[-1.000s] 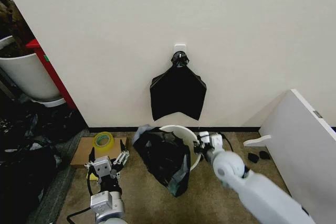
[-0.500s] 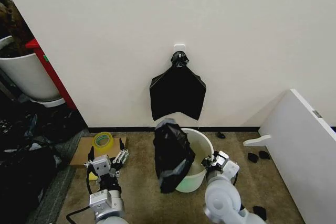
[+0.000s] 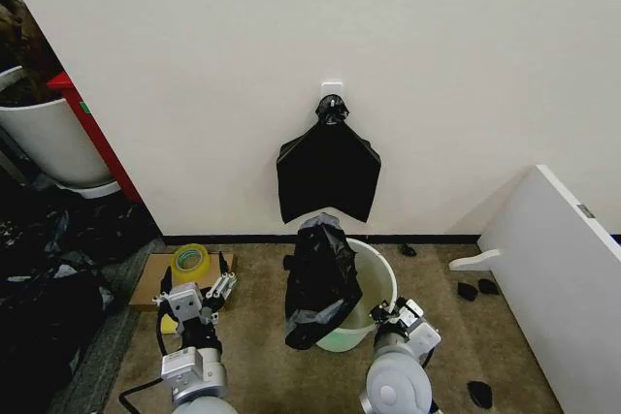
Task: Place the garbage bag over the trash bin.
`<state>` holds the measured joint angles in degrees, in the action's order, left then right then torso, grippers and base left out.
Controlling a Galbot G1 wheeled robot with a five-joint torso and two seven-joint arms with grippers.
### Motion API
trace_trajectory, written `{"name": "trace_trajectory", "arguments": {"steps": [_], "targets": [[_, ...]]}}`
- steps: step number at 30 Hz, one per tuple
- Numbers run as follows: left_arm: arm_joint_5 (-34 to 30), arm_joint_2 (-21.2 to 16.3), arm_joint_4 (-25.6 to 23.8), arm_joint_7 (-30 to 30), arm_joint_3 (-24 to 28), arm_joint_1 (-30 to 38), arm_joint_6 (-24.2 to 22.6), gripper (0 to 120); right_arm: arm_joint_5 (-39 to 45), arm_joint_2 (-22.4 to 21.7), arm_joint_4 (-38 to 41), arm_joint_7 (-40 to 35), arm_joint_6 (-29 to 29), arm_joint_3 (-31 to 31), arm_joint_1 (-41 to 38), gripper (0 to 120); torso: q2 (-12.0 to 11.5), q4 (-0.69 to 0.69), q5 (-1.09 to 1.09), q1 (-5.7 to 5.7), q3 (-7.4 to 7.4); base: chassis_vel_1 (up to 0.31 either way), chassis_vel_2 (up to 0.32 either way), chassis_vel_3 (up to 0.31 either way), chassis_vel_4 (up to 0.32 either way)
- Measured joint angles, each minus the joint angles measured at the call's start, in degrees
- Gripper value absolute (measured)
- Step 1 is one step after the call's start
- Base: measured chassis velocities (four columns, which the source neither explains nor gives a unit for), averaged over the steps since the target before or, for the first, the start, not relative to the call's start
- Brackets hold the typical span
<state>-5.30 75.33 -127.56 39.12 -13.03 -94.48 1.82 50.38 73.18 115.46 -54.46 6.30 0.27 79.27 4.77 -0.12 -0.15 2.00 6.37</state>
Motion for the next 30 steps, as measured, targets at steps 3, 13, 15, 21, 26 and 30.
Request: {"name": "trace_trajectory", "arguments": {"steps": [3,13,15,21,26,30], "targets": [[-0.02,0.02,0.46,-0.02,0.03,0.26,-0.05,100,-3.67,-0.75,1.69,1.18,1.51,-0.21,0.95,32,0.00,0.00,0.03,0.00,0.00,0.000,0.000,0.000,0.000],[-0.03,0.17,1.82,-0.05,0.19,1.03,-0.86,100,-7.27,-6.08,7.29,14.30,-3.33,-1.62,-0.97,72,0.00,0.00,0.00,0.00,0.00,0.000,0.000,0.000,0.000],[-0.02,0.21,1.95,-0.06,0.22,1.11,-0.98,100,-7.04,-6.90,8.00,15.14,-7.63,-2.31,-2.39,77,0.00,0.00,0.01,0.00,0.00,0.000,0.000,0.000,0.000],[0.09,0.12,2.08,-0.06,-0.13,0.97,-1.14,100,-9.24,-8.85,5.56,14.93,-22.83,-4.19,-9.40,98,0.00,0.01,0.01,0.01,0.00,0.000,0.000,0.000,0.000],[0.13,-0.06,2.52,0.10,-0.47,1.01,-1.18,100,-13.53,-9.27,3.38,15.62,-23.96,-4.75,-9.74,94,0.00,-0.01,0.01,0.01,0.00,0.000,0.000,0.000,0.000],[0.13,0.02,3.03,0.13,-0.21,1.58,-1.41,100,-11.96,-9.39,3.86,14.63,-27.00,-4.69,-9.57,82,0.00,0.00,0.01,0.01,0.00,0.000,0.000,0.000,0.000]]}}
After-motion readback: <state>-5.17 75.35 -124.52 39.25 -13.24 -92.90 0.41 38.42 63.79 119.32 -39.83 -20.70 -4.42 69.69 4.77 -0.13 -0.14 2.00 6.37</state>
